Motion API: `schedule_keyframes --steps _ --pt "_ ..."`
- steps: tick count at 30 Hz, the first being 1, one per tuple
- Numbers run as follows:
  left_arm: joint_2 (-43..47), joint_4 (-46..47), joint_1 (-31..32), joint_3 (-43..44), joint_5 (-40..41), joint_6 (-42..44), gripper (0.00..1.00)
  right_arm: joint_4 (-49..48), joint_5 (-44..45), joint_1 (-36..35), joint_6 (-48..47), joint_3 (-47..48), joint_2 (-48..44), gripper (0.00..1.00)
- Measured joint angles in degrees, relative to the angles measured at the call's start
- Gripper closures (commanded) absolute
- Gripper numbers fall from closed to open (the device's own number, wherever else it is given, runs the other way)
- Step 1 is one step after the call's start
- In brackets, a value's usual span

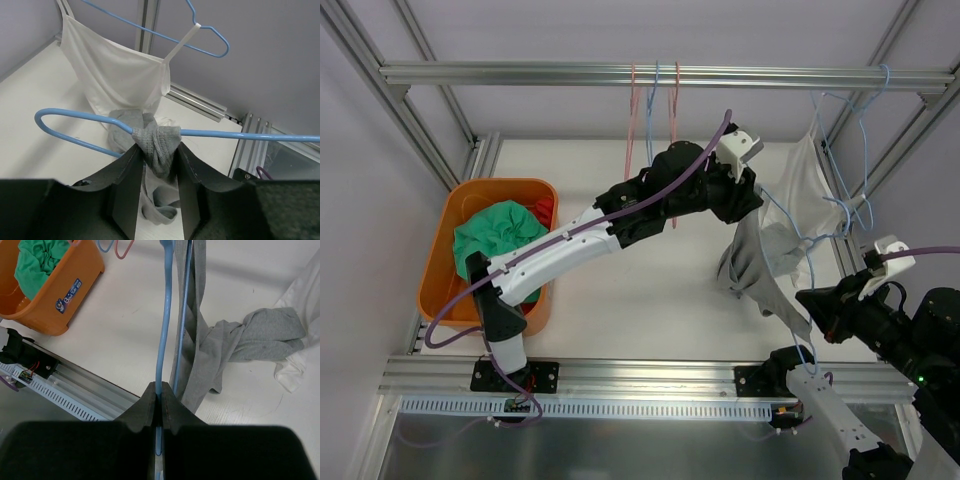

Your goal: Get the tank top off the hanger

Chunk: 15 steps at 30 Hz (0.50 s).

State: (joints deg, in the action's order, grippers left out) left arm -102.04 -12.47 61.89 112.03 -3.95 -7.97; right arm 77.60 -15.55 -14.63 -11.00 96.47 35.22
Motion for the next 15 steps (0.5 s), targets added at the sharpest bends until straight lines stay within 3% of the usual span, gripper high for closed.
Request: schedule_keyframes --steps 6,12,15 --pt "2.5 0.3 0.0 -2.4 0.0 -0.1 0.57 0.0 1.7 -0.6 -0.2 0.0 0.1 1.00" --pt "4.2 0.3 0.0 -4.0 0.0 -0.1 0.73 0.0 2.3 -0.7 -0.2 0.0 0.7 1.00" --pt "4.2 0.7 0.0 -4.0 0.0 0.0 0.72 0.0 2.1 -0.7 -0.2 0.0 0.8 1.00"
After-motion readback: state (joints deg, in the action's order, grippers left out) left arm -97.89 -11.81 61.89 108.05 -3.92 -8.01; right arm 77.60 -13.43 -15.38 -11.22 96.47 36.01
